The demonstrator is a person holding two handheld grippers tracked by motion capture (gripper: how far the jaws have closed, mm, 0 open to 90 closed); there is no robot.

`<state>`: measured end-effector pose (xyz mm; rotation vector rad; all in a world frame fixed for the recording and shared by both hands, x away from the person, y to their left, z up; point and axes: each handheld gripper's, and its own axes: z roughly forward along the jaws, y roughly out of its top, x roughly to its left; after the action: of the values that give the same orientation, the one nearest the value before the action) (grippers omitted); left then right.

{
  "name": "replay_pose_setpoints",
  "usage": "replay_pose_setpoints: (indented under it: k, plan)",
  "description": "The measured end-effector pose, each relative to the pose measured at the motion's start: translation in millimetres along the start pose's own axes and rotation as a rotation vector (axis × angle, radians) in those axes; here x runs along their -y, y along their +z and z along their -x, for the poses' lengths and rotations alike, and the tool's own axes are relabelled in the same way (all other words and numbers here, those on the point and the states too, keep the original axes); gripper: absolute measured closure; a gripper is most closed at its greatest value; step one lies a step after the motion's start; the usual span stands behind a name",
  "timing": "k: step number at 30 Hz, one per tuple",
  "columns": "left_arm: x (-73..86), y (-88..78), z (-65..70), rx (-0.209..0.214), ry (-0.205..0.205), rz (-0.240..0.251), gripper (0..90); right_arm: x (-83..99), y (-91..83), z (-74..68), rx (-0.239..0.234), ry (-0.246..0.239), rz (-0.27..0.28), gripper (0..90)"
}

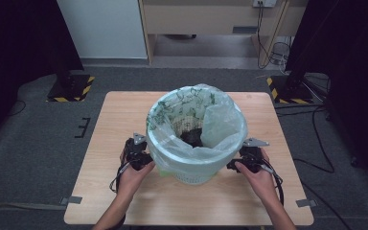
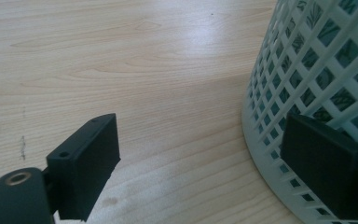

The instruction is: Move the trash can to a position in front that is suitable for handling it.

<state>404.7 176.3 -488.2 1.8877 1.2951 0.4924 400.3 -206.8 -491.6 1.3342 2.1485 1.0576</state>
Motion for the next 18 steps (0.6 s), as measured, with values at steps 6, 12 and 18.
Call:
replay_pose_setpoints:
  k: [6, 12, 18]
  plan:
    - [0.1, -7.2, -12.2, 0.002, 0.037, 0.0, 5.5, 1.7, -5.0, 11.0, 0.032, -0.009, -0.015, 7.1]
    - [-8.6, -25.0, -18.3, 0.003, 0.052, 0.037, 6.0, 1.5, -34.2, 28.0, 0.025, 0.008, 0.027, 8.6]
    - [-20.0, -40.1, -22.6, 0.022, 0.053, 0.056, 6.2, -7.3, -61.3, 32.0, 0.001, -0.036, 0.068, 8.2]
